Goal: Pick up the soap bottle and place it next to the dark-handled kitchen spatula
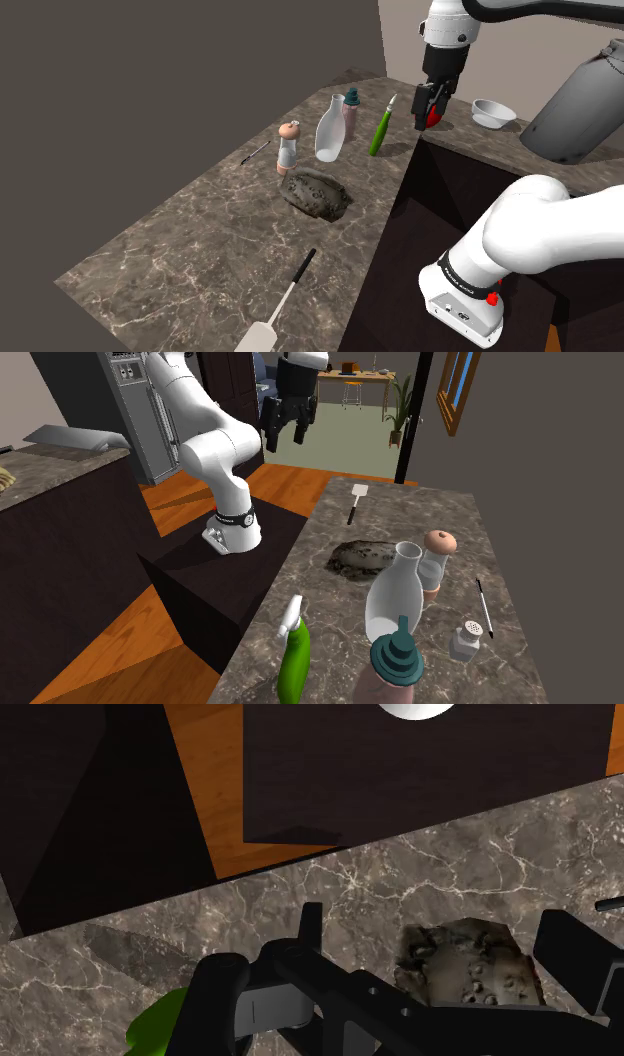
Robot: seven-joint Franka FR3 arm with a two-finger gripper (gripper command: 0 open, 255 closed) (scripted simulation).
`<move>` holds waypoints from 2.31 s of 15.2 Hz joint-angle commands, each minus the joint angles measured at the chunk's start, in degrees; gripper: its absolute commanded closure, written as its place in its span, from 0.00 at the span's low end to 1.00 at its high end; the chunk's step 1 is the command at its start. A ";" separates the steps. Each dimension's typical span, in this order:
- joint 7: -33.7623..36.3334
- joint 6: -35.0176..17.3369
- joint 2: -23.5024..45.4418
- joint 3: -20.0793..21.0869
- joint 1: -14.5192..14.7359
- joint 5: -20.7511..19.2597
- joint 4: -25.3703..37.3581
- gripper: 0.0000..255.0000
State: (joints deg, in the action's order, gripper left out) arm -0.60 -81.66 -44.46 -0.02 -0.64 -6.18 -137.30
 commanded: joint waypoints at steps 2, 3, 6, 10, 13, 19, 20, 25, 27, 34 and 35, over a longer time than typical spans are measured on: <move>-0.79 -1.30 2.00 -0.81 -0.22 -0.46 0.72 0.00; -1.57 -2.55 4.02 -1.61 -0.42 -0.87 1.53 0.00; -3.93 -6.02 10.28 -3.89 -0.93 -1.77 4.39 0.00; -7.15 -9.86 18.93 -6.66 -1.42 -2.19 9.26 0.00; -9.69 -12.09 25.59 -8.51 -1.73 -1.90 13.69 0.00; -15.06 -14.69 39.35 -11.49 -2.60 0.19 24.58 0.00; -15.98 -14.86 41.71 -11.87 -2.82 0.71 26.68 0.00; -20.43 -14.41 53.86 -13.16 -4.46 3.81 38.66 0.00; -22.07 -13.57 58.95 -13.38 -5.38 5.18 44.29 0.00; -26.43 -6.43 79.42 -12.86 -10.13 9.89 70.78 0.00; -26.81 -4.51 83.13 -12.62 -11.07 10.53 76.28 0.00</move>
State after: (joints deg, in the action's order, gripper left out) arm -26.94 -87.95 34.86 -12.85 -10.79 3.66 -66.48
